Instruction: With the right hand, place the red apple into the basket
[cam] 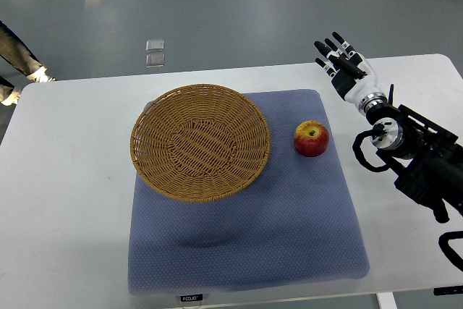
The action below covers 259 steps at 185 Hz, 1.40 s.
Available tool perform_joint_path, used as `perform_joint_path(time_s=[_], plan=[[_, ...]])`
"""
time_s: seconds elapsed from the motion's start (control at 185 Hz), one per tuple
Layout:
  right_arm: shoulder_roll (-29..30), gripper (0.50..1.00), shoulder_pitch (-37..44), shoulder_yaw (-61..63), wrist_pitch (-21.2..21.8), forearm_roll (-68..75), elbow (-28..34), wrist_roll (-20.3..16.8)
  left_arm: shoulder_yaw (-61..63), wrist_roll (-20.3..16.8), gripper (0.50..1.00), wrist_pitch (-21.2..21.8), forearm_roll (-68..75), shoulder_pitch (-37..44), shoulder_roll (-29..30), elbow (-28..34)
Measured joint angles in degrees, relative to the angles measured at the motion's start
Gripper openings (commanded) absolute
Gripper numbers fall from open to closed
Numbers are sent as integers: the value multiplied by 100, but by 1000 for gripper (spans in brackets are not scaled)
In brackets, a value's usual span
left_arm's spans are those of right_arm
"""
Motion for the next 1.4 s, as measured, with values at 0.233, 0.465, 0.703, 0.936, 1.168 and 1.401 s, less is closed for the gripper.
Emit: perform_joint_path(time_s=[0.233,0.465,0.703,0.936,1.168,1.401], plan=[[0,924,0,0,0,0,0,0,4,-34,1000,-8,-13,4,0,34],[8,924,-5,-11,5,0,0,0,64,-17,1000,-9,-1,-7,0,57],[8,924,-23,-10,4,0,0,0,62,-17,1000,-5,0,-9,0,49],[3,924,-4,-40,-10,0,0,4,60,-17,1000,0,0,-9,0,55],[24,924,113,-83,-115,0,0,4,60,-17,1000,0,1,-9,0,53],[-25,924,175,-111,-204,-205,14,-14,60,-17,1000,0,1,-9,0,53]])
